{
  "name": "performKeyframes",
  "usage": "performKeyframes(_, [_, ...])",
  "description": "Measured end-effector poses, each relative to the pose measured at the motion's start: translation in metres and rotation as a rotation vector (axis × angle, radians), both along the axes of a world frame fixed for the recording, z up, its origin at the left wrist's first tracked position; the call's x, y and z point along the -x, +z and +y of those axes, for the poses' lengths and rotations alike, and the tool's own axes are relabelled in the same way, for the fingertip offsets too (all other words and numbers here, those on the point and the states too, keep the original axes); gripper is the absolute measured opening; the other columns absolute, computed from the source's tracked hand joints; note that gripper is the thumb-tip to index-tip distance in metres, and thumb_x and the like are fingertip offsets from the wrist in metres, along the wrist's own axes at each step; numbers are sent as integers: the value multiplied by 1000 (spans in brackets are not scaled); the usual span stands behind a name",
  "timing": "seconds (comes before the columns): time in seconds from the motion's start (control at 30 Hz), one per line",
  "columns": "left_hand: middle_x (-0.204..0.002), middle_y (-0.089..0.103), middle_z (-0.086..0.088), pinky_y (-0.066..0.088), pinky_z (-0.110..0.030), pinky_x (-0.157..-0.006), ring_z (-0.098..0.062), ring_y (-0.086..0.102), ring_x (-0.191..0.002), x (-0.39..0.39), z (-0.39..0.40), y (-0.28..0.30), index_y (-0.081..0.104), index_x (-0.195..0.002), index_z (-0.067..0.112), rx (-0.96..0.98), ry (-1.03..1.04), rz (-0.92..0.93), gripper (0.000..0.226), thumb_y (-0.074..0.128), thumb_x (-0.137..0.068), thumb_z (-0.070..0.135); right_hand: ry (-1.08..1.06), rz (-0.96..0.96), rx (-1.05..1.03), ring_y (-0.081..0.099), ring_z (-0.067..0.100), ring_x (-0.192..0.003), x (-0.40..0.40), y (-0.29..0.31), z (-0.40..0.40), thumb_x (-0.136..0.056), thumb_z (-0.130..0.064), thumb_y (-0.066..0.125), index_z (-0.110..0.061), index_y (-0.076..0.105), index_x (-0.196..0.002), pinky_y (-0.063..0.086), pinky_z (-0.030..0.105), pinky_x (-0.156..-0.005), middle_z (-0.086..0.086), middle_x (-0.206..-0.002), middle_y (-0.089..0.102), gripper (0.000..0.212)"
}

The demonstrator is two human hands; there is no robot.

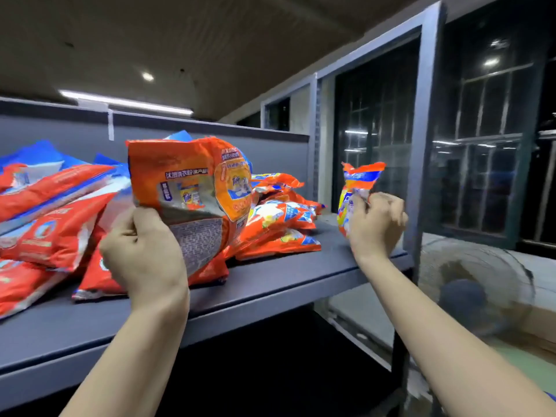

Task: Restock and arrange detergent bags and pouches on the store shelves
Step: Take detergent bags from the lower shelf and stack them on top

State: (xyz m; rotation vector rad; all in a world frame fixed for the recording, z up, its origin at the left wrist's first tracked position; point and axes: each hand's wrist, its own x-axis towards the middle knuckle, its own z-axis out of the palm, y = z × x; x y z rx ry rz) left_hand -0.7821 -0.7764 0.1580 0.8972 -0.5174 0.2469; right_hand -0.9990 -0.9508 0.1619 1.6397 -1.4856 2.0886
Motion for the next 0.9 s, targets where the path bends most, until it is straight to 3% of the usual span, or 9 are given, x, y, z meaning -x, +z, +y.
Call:
performKeyframes(0.17, [-50, 23, 3, 20, -41, -53, -21, 20, -65, 14, -28, 27, 38, -44, 18, 62, 112, 44, 31, 41, -72, 31, 403, 639, -420, 33, 26, -134, -32, -17, -54, -90, -51, 52, -26, 55, -127, 21, 59, -106, -4, -138, 47, 44])
performKeyframes(0.27, [-52, 23, -3, 20, -34, -55, -19, 21, -65, 26, -48, 55, 35, -49, 11, 16, 240, 52, 31, 39, -73, 31, 558, 592, -355, 40, 23, -131, -29, -19, -71, -86, -54, 57, -24, 55, -127, 21, 60, -109, -2, -134, 53, 50])
performKeyframes(0.4, [-71, 56, -15, 26, -33, -62, -30, 37, -73, 42, -91, 99, 50, -66, 12, -163, 501, 11, 27, 40, -79, 33, 534, 646, -338, 41, 17, -129, -18, -22, -84, -88, -56, 53, -30, 54, -128, 17, 62, -109, -5, -133, 54, 48])
performKeyframes(0.5, [-86, 67, -16, 27, -34, -64, -36, 52, -82, 43, -137, 118, 64, -79, 12, -239, 638, -294, 29, 43, -87, 31, 588, 577, -309, 43, 15, -127, -17, -25, -89, -85, -56, 57, -31, 55, -127, 18, 52, -109, -8, -131, 56, 49])
performKeyframes(0.57, [-89, 67, -17, 38, -38, -83, -37, 57, -91, 39, -173, 115, 64, -83, 11, -418, 693, -632, 30, 42, -91, 30, 595, 528, -266, 45, 15, -125, -17, -27, -93, -83, -57, 58, -31, 57, -125, 16, 39, -101, -8, -128, 57, 49])
performKeyframes(0.63, [-106, 66, -10, 20, -49, -111, -30, 49, -118, 30, -208, 96, 65, -95, 14, -803, 675, -903, 28, 40, -94, 28, 599, 529, -256, 44, 14, -125, -16, -30, -95, -83, -58, 57, -32, 55, -126, 11, 42, -103, -8, -128, 56, 50])
performKeyframes(0.67, [-119, 62, -5, 13, -52, -113, -28, 42, -126, 26, -222, 85, 64, -105, 18, -1009, 623, -954, 28, 39, -94, 27, 604, 543, -265, 42, 14, -126, -16, -31, -95, -83, -59, 56, -34, 54, -127, 8, 49, -109, -9, -128, 55, 51])
performKeyframes(0.73, [-133, 52, -4, 26, -52, -108, -29, 39, -127, 18, -236, 72, 57, -119, 22, -1271, 463, -916, 34, 35, -93, 24, 622, 551, -279, 40, 13, -128, -16, -33, -96, -83, -61, 54, -36, 52, -128, 3, 59, -112, -9, -129, 53, 51])
performKeyframes(0.9, [-144, 41, -6, 29, -48, -108, -29, 33, -133, 10, -219, 70, 42, -137, 19, -1249, 260, -833, 47, 39, -91, 27, 625, 567, -295, 38, 14, -130, -17, -35, -94, -84, -59, 55, -36, 49, -130, -1, 60, -112, -7, -131, 51, 52])
